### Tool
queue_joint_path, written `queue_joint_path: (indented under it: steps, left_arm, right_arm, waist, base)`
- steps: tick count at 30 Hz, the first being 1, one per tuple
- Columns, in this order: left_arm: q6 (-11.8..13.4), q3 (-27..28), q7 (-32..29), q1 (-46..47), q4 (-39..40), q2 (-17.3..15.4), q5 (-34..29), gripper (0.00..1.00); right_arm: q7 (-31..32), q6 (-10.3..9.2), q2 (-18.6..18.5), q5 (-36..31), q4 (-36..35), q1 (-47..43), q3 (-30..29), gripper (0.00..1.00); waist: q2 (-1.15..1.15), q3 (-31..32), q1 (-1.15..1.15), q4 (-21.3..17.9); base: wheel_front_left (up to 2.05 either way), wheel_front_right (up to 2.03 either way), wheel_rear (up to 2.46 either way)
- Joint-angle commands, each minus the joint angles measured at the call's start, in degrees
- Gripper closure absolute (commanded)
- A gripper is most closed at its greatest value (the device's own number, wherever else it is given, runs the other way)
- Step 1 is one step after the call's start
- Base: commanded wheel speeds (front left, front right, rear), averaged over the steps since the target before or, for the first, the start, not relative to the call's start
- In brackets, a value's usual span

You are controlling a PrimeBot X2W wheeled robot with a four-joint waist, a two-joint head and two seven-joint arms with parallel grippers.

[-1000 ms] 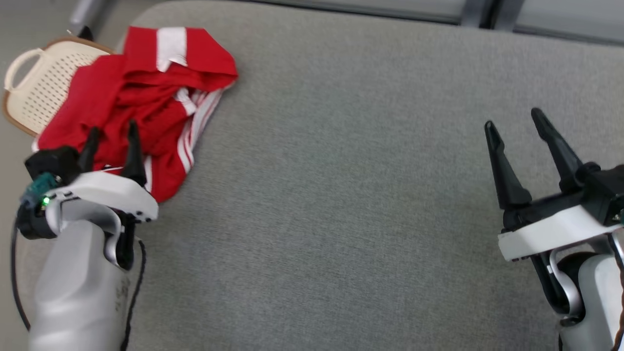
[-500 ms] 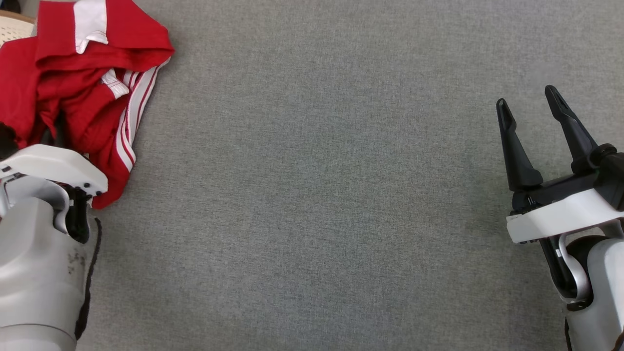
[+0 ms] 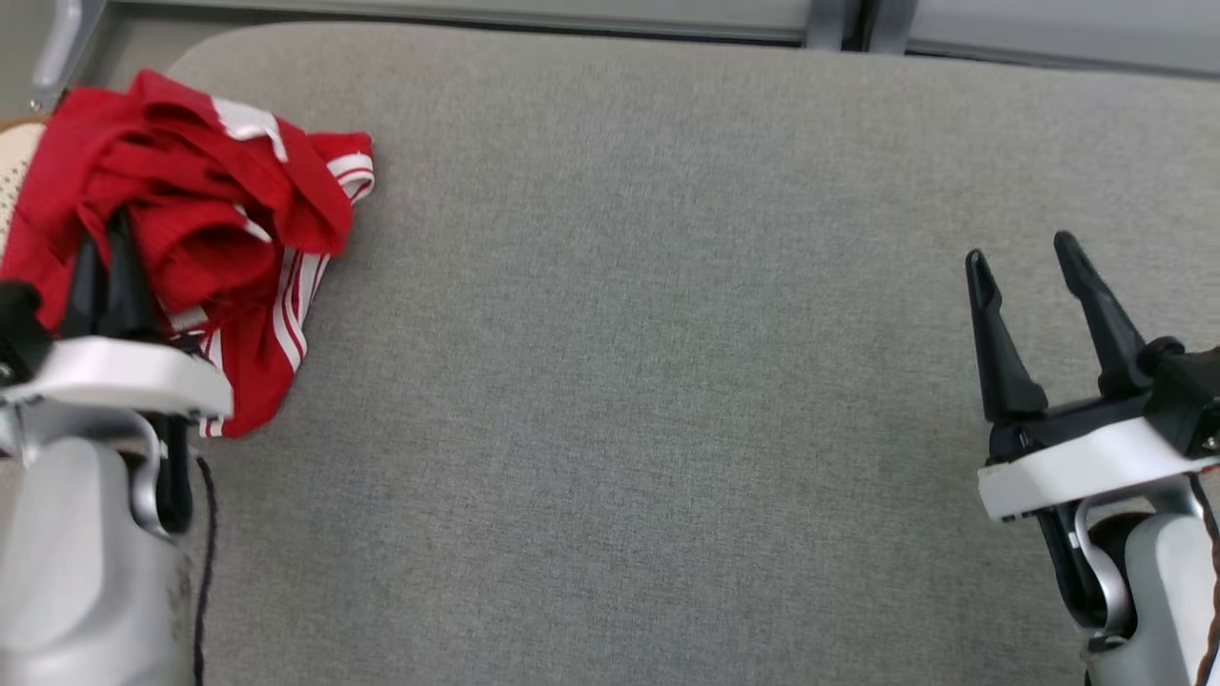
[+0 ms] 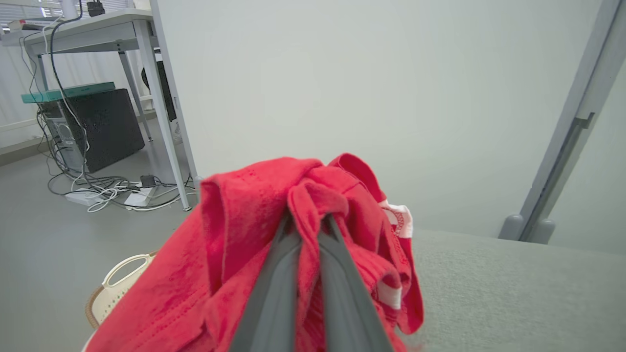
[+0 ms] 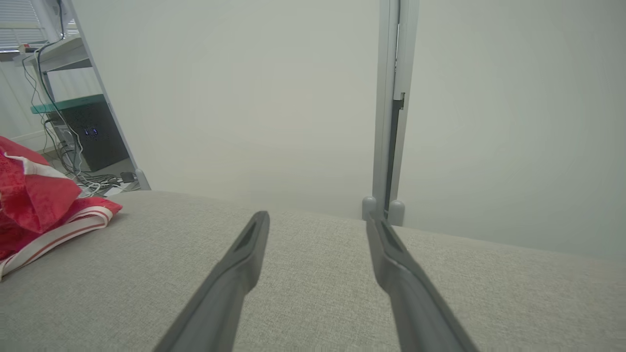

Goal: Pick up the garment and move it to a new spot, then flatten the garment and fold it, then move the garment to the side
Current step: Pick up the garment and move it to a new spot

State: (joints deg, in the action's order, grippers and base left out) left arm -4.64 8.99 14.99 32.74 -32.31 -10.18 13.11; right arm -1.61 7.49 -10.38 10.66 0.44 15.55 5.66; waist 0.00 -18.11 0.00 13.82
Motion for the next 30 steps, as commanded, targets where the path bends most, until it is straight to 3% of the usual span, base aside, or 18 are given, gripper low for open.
queue_joint_path:
  steps: [1,10,16,23,30]
  left_arm:
    - [0.27,-0.46,0.27,-4.01,4.48,1.09,-1.02,1.0]
    - [0.42,-7.81,-3.36,-20.35,22.61,4.95,-4.53,1.0]
    - [0.07,-13.16,-6.17,-23.58,28.45,6.22,-4.51,1.0]
    - [-1.5,-23.78,-8.79,-18.84,29.89,6.85,-4.29,1.0]
    - [-2.4,-33.28,-10.2,-11.06,24.02,7.03,-4.71,1.0]
  right_arm:
    - [-0.73,0.0,0.35,0.29,0.48,-1.59,-0.43,0.0]
    - [-1.47,0.0,1.98,0.44,1.7,-5.31,0.33,0.0]
    - [-1.51,0.0,2.42,0.86,1.66,-5.47,1.25,0.0]
    - [-1.98,0.0,2.69,0.73,1.25,-4.12,1.94,0.0]
    - [-3.76,0.0,4.16,1.61,2.48,-3.28,1.82,0.0]
  waist:
    - [0.0,3.15,0.0,-1.08]
    - [0.0,7.47,0.0,-5.59]
    - [0.0,7.33,0.0,-10.08]
    - [0.0,4.24,0.0,-18.57]
    - [0.0,0.3,0.0,-26.52]
  base:
    - [0.0,0.0,0.0]
    - [0.0,0.0,0.0]
    - [0.0,0.0,0.0]
    - [0.0,0.0,0.0]
    - [0.0,0.0,0.0]
